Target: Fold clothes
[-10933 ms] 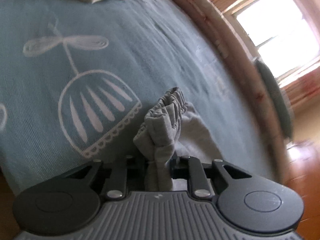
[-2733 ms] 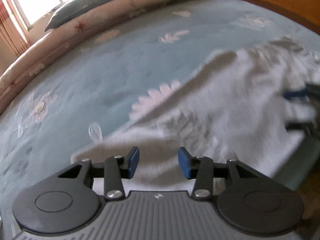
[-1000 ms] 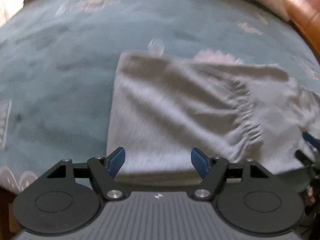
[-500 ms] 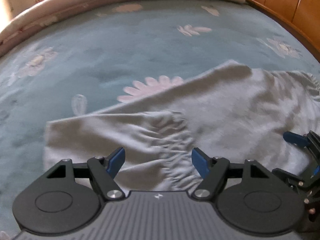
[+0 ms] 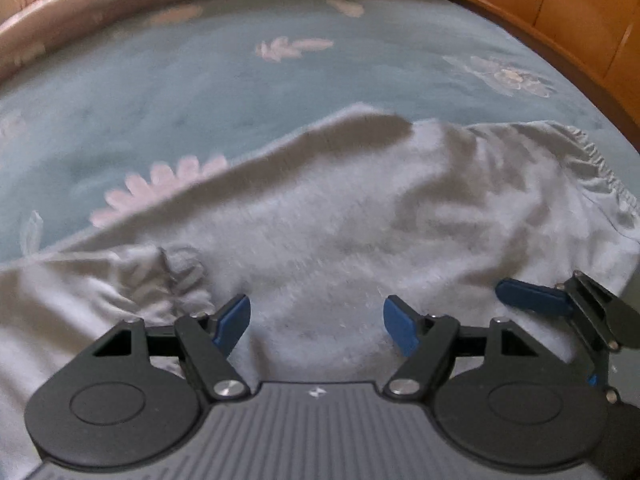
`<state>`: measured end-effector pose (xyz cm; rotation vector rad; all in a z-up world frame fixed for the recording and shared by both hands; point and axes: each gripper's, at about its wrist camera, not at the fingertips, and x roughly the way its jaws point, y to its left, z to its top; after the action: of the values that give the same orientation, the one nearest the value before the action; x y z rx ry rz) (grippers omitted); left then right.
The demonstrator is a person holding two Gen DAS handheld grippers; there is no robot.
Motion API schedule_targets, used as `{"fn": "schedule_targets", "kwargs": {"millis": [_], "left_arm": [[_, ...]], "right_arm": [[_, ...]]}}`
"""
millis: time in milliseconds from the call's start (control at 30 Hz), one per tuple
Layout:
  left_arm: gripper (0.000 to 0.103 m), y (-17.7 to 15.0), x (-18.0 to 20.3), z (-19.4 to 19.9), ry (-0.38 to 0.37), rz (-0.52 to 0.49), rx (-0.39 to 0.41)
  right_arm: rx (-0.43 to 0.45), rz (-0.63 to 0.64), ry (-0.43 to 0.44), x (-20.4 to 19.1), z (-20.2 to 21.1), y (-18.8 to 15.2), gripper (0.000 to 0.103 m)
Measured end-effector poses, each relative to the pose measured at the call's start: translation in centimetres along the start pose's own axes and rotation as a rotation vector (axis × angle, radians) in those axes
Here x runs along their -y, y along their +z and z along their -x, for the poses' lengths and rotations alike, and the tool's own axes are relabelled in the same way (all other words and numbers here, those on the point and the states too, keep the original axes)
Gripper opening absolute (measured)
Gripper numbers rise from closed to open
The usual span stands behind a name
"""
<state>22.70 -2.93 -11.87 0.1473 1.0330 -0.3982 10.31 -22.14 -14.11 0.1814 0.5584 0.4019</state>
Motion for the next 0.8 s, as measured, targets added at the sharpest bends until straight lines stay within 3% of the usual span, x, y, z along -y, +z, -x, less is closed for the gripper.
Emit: {"fn": "schedule_targets", "kwargs": {"millis": [33,200,300,467,667,800], "left_arm": [[0.086,-0.3,-0.1,-0.3,-0.004,0.009,0.012],[0.102,-0.7,0.3,-0.8,-0.021,0.002,0.02],[0.103,-0.8,0.9,-1.1,-0.011,-0.035,0.012],[0.102,-0.8,0.6,-1.1,-0.009,0.013,0.037],[0.102,0.2,1.8,-0.6,0.098,0.027,-0.022],[0.102,0.0,4.0,2.6,0.233,-0.066,0.067]], "right_arm": [[0.001,-0.004,0.0,0.0,0.0,0.0,0.103],[-0.008,0.02,-0.02,-0.5,-0.2,0.0,0.103],[-0.016,0.051,-0.036,-0.9,-0.4,-0.1,0.103],[-0.013,0.042,-0.032,-0.9,-0.2,0.1,0.103],[0.031,-0.062,0.053,0.0,1.1,0.6,0.103],[0.074,-0.083,0.096,0.2,2.5,0.6,0.103]]}}
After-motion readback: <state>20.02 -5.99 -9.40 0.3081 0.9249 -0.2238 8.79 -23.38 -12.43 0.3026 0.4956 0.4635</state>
